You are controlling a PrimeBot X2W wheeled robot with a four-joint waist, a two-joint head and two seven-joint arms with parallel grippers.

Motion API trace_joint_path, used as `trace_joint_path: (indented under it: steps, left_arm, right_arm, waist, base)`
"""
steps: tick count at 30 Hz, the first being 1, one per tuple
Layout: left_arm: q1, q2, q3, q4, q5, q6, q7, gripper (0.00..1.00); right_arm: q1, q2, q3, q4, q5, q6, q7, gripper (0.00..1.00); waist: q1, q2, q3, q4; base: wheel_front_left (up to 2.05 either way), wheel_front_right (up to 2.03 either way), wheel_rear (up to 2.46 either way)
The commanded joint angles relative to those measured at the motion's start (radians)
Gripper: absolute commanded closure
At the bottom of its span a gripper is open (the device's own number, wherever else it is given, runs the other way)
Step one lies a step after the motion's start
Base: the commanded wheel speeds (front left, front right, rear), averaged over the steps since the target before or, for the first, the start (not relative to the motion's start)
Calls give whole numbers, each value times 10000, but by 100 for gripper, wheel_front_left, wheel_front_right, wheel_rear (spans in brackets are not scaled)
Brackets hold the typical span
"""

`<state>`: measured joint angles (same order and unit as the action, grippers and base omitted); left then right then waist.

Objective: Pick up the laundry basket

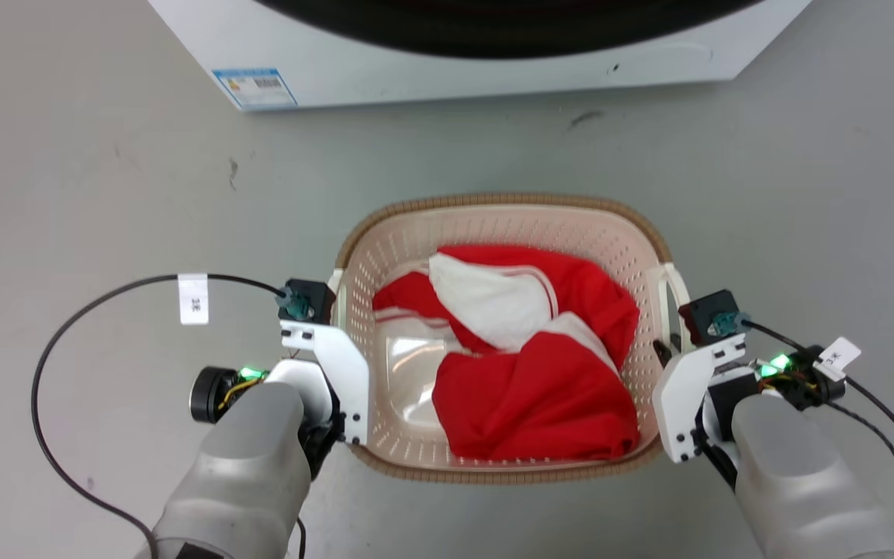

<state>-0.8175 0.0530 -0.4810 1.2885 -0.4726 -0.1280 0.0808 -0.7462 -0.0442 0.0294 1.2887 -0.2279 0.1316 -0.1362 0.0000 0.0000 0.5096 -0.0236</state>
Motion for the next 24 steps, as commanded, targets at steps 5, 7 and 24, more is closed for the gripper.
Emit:
trace_joint_path:
  steps: [5, 7, 24]
  left_arm:
    - [437, 30, -365, -91, -333, -31, 476, 100]
    - [586, 50, -500, -146, -499, -31, 660, 100]
    - [1766, 447, -1437, -449, -1779, -31, 1837, 100]
  right_arm:
    - [477, -101, 771, -10, 717, -16, 520, 100]
    - [605, -93, 1100, -10, 1020, -14, 706, 100]
    - [1701, -93, 3490, -3, 3418, -12, 2193, 100]
  waist:
    - [0, 0, -1132, 2]
    - [0, 0, -1434, -11]
    - [0, 0, -3878, -120]
  base:
    - [0, 0, 0]
    - [0, 0, 0]
    - [0, 0, 0]
